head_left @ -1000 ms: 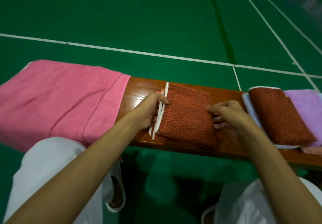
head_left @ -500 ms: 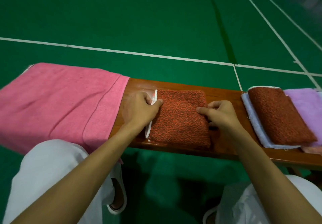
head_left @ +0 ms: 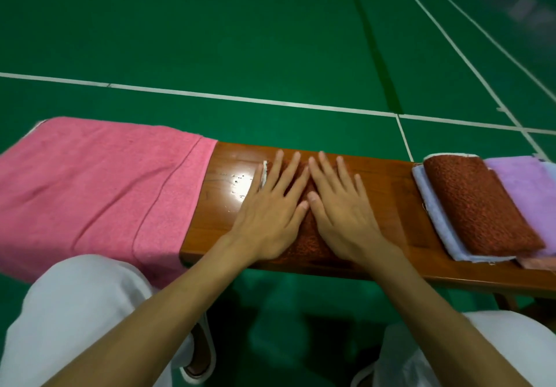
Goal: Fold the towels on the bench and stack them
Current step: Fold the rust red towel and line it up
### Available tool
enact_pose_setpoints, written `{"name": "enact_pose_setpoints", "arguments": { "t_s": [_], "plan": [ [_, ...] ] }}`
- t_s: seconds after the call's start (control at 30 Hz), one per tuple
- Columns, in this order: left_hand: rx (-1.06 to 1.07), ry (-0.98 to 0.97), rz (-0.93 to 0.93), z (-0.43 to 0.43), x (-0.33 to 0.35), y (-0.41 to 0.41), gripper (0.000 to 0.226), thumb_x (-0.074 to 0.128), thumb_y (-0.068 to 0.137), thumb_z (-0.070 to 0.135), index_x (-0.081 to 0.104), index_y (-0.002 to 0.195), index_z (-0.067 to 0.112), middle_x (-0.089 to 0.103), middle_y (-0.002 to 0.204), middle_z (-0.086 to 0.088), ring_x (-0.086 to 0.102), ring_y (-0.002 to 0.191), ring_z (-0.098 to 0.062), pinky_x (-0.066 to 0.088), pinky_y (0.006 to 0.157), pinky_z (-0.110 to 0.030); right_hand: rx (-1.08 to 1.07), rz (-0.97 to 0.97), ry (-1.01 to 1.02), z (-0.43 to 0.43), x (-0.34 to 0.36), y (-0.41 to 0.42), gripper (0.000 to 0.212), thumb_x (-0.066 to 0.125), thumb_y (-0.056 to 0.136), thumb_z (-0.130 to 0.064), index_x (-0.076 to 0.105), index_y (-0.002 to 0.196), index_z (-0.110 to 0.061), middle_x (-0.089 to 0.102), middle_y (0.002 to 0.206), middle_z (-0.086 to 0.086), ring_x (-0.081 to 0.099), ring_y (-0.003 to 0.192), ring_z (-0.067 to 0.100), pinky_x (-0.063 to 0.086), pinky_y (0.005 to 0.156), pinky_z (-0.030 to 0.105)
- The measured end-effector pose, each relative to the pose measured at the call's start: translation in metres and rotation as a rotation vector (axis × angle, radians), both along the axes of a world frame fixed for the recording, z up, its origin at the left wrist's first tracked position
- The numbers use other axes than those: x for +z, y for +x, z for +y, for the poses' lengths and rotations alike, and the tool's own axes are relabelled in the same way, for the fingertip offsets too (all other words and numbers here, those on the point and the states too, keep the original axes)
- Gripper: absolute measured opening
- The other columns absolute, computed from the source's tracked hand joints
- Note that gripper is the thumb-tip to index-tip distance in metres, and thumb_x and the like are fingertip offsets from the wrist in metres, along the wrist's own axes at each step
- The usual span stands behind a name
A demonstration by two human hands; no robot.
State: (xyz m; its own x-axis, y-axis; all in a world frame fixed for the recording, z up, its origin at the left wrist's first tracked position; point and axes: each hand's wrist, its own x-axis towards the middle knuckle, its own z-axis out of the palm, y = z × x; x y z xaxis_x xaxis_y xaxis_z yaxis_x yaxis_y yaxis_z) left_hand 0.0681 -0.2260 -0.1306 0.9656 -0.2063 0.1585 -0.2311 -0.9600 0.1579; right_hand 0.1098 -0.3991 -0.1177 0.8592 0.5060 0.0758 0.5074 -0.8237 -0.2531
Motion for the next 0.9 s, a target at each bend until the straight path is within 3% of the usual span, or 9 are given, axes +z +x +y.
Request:
{"name": "enact_pose_setpoints", "arguments": {
  "t_s": [0.1,0.37,0.67,0.83,0.9],
  "plan": [
    [0.049,0.015,0.097,0.001,-0.012,0.0,0.067,0.008,0.105,0.049,-0.004,0.165,0.022,-0.012,0.173,0.0,-0.021,0.157,-0.021,-0.007,0.128,-0.051,0.0,0.054,-0.101,0.0,-0.013,0.001,0.072,0.0,0.099,-0.059,-0.002,0.164,-0.029,-0.015,0.171,-0.008,-0.022,0.155,0.018,0.0,0.128,0.054],
    [0.071,-0.081,0.12,0.009,-0.017,0.015,0.069,0.012,0.107,0.051,-0.005,0.165,0.016,-0.014,0.172,0.003,-0.022,0.156,-0.012,-0.001,0.129,-0.051,-0.108,0.086,-0.003,0.004,-0.022,0.021,0.071,0.019,0.107,-0.057,-0.003,0.165,-0.022,-0.012,0.171,-0.007,-0.019,0.156,0.012,-0.004,0.127,0.051],
    [0.072,-0.212,0.115,0.013,-0.016,0.032,0.07,0.02,0.108,0.052,-0.001,0.165,0.017,-0.012,0.172,0.005,-0.021,0.156,-0.009,-0.002,0.129,-0.048,-0.125,0.074,0.024,0.007,-0.024,0.038,0.071,0.02,0.107,-0.056,-0.002,0.165,-0.022,-0.01,0.172,-0.007,-0.019,0.156,0.012,-0.003,0.127,0.051],
    [0.007,-0.282,0.095,0.024,-0.013,0.019,0.069,0.022,0.108,0.053,0.003,0.166,0.019,-0.008,0.172,0.007,-0.02,0.156,-0.008,-0.007,0.129,-0.043,-0.077,0.159,0.306,-0.011,-0.018,0.031,0.072,0.025,0.103,-0.055,0.007,0.165,-0.025,0.001,0.171,-0.011,-0.01,0.156,0.006,0.005,0.129,0.049],
    [-0.025,-0.281,0.058,0.031,-0.009,0.005,0.069,0.019,0.107,0.053,0.006,0.166,0.02,-0.005,0.172,0.009,-0.019,0.156,-0.006,-0.006,0.129,-0.043,-0.026,0.106,0.379,-0.026,-0.012,0.02,0.069,0.031,0.103,-0.051,0.014,0.165,-0.025,0.008,0.171,-0.012,-0.005,0.157,0.005,0.011,0.128,0.049]
  ]
}}
